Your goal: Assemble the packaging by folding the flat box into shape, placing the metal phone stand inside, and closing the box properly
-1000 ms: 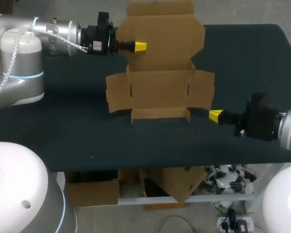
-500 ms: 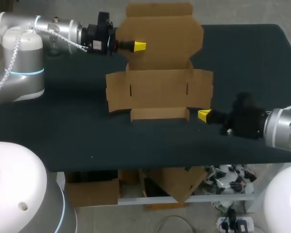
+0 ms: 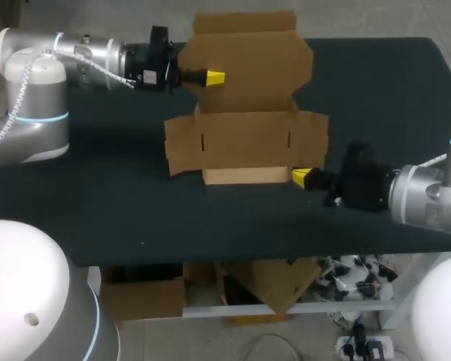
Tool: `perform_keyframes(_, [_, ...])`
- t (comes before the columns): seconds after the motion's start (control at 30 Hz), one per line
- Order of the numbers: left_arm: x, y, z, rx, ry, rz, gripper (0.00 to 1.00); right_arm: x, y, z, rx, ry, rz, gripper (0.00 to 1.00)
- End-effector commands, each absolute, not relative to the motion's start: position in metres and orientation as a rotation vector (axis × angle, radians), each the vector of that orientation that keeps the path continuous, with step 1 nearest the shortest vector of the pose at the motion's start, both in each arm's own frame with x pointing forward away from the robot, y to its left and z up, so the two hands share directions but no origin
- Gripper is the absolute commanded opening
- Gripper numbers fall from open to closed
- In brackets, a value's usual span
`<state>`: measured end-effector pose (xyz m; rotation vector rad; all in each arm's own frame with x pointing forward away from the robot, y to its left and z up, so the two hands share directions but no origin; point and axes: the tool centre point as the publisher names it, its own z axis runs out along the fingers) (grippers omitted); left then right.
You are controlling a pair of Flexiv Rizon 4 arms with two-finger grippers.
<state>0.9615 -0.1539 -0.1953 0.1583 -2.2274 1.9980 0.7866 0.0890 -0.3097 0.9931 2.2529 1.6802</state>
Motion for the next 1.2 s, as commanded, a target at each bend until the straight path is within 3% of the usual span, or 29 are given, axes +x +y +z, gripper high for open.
perform_keyframes(0.03, [0.964,-0.153,-0.196,0.142,-2.22,1.995,0.0,0.79,0.105,-0.319,1.01,2.219,1.648,0.0])
perform_keyframes(1.2, [0.964,-0.153,-0.196,0.142,-2.22,1.995,0.0,0.846,0.173,-0.38,1.117,2.236,1.559,0.0])
